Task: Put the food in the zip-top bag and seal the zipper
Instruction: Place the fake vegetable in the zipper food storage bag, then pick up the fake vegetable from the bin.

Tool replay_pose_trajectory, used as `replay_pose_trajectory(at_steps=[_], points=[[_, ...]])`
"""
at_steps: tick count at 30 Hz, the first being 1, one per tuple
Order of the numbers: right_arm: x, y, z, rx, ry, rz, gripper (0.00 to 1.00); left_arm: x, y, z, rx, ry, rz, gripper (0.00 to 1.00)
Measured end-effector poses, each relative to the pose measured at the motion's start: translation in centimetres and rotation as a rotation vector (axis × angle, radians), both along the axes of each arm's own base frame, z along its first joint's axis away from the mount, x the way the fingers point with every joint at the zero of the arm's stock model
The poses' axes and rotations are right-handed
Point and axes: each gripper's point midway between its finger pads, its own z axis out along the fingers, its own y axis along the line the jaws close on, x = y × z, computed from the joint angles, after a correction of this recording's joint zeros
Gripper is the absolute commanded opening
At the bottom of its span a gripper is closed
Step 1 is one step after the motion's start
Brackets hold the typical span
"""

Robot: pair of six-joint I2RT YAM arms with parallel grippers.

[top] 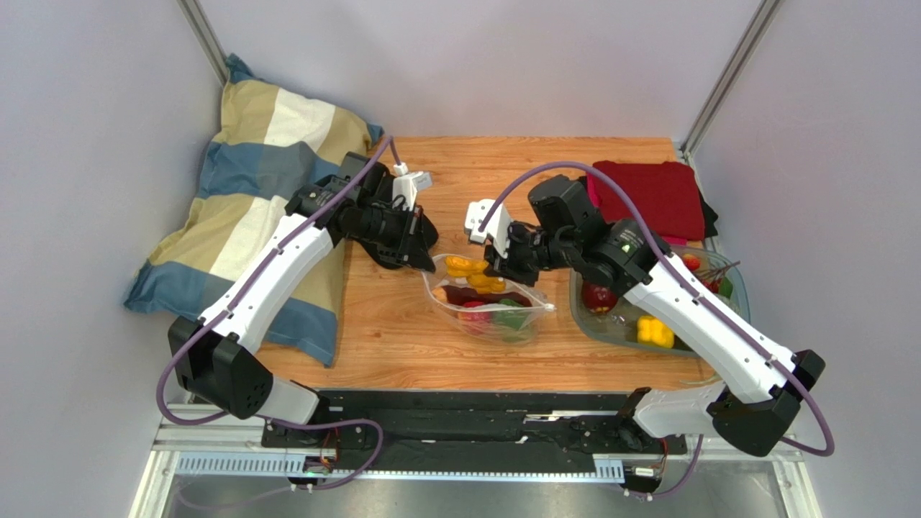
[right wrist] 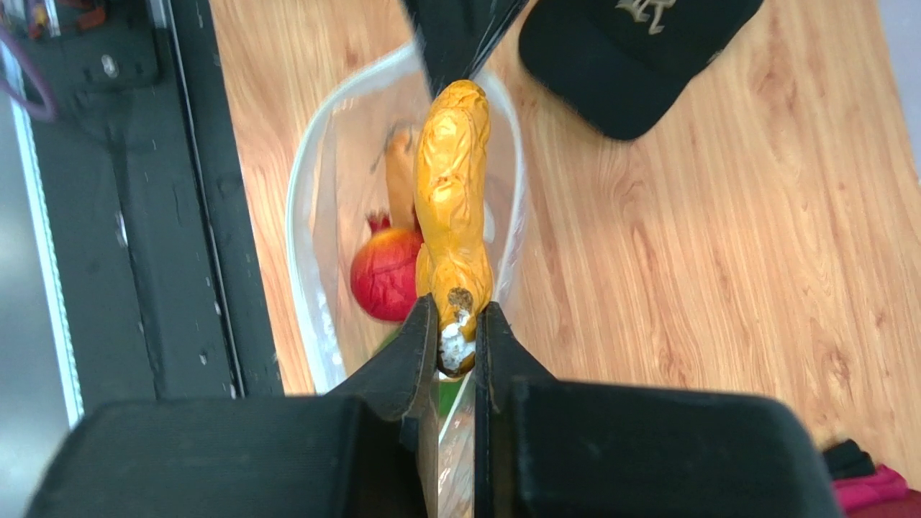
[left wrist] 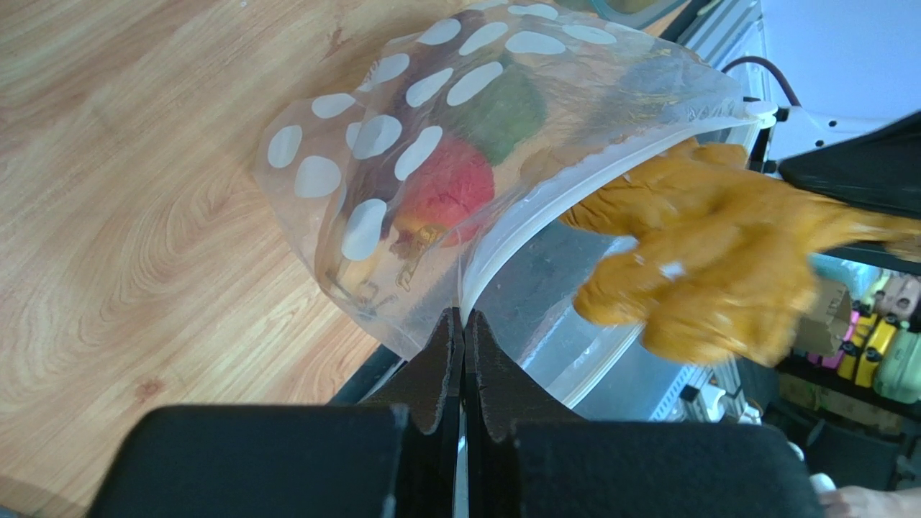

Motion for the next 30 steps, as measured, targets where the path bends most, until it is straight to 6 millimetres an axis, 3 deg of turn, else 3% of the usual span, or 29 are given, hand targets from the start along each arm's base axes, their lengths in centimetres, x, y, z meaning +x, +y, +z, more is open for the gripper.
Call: replay_pose_trajectory(at_steps=[3, 6, 7, 8, 10, 12, 18, 21, 24, 27, 30], points=[[-0.7, -1.2, -2.3, -0.116, 0.004, 0.046, 0.00, 0.1, 0.1, 0.1, -0.008, 0.005, 0.006, 0.00], [-1.4, -2.8, -5.5, -0.273, 0.065, 0.083, 0.57, 0.2, 0.2, 0.2, -0.015, 0.008, 0.008, 0.00], [-1.5, -3.3, -6.5, -0.325, 0.090, 0.091, 0.96, 0.1, 0.2, 0.2, -0.016, 0.009, 0.008, 0.00], [-1.6, -3.6, -7.3, -0.364, 0.113, 0.089, 1.00, 0.2, 0.2, 0.2, -0.017, 0.009, 0.008, 0.00], [-1.5, -4.2, -8.2, -0.422, 0.128, 0.097, 1.00, 0.1, 0.2, 0.3, -0.018, 0.009, 0.008, 0.00], [-1.5, -4.4, -7.9, -0.430, 0.121, 0.095, 1.00, 0.1, 0.2, 0.3, -0.020, 0.011, 0.005, 0.00], [-0.1, -5.6, -1.6, -0.294, 0.041, 0.026, 0.93, 0.2, 0.3, 0.2, -0.020, 0.013, 0.011, 0.00], [1.6, -8.5, 0.8, -0.218, 0.023, -0.077, 0.84, 0.2, 0.3, 0.2, -0.019, 0.013, 0.013, 0.00], [3.4, -12.3, 1.8, -0.181, 0.023, -0.196, 0.77, 0.2, 0.3, 0.2, -0.019, 0.012, 0.013, 0.00], [5.1, -16.0, 1.6, -0.171, 0.028, -0.297, 0.75, 0.2, 0.3, 0.2, -0.019, 0.013, 0.013, 0.00], [6.0, -19.4, -0.1, -0.202, 0.054, -0.370, 0.76, 0.3, 0.3, 0.1, -0.018, 0.014, 0.013, 0.00]])
